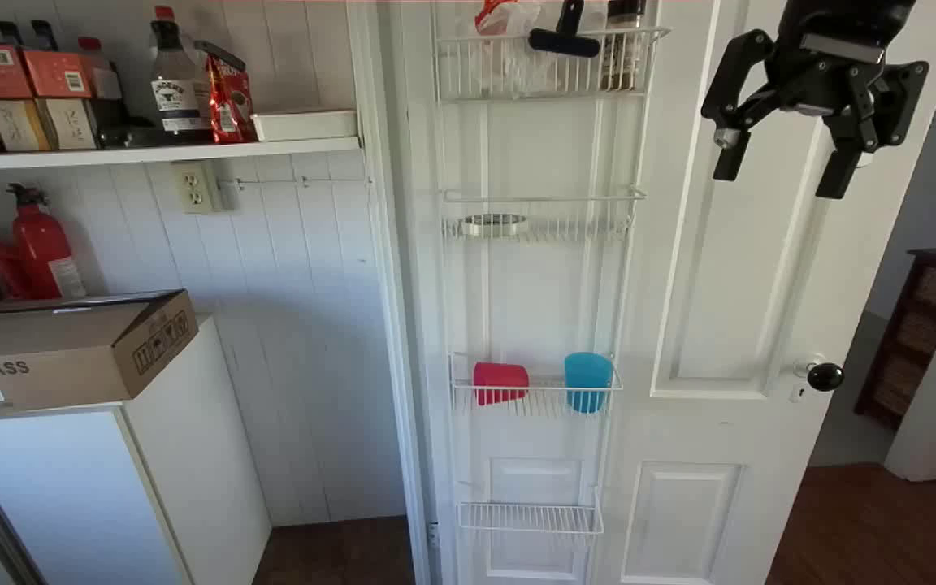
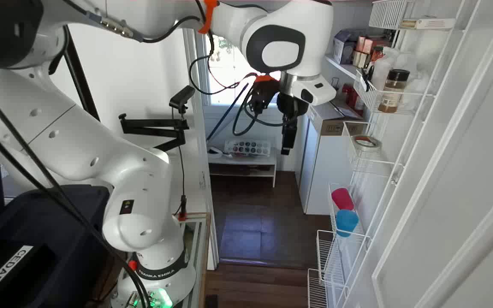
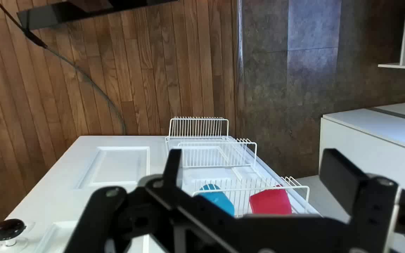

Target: Put the pink cup upright

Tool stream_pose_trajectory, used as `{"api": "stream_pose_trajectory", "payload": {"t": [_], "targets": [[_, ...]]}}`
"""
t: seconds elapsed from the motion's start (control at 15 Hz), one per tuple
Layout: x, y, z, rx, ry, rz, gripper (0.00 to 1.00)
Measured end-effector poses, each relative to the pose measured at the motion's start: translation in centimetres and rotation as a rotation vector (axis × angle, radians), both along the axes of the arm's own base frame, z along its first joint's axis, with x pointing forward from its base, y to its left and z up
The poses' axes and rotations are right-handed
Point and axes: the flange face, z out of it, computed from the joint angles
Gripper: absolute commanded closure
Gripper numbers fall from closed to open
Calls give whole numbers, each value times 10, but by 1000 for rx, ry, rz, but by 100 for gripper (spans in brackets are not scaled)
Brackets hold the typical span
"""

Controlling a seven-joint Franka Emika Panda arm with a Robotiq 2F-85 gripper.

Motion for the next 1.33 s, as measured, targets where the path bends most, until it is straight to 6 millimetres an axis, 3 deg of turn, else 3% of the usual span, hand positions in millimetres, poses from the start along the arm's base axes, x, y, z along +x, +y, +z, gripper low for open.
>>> {"api": "stream_pose_trajectory", "payload": {"t": [0.67,1.07,1.33], "targets": [[0,6,-4,-11,9,9,0],[3,86,-55,-159,-40,41,0],[21,124,-87,-305,-183,58,0]]}}
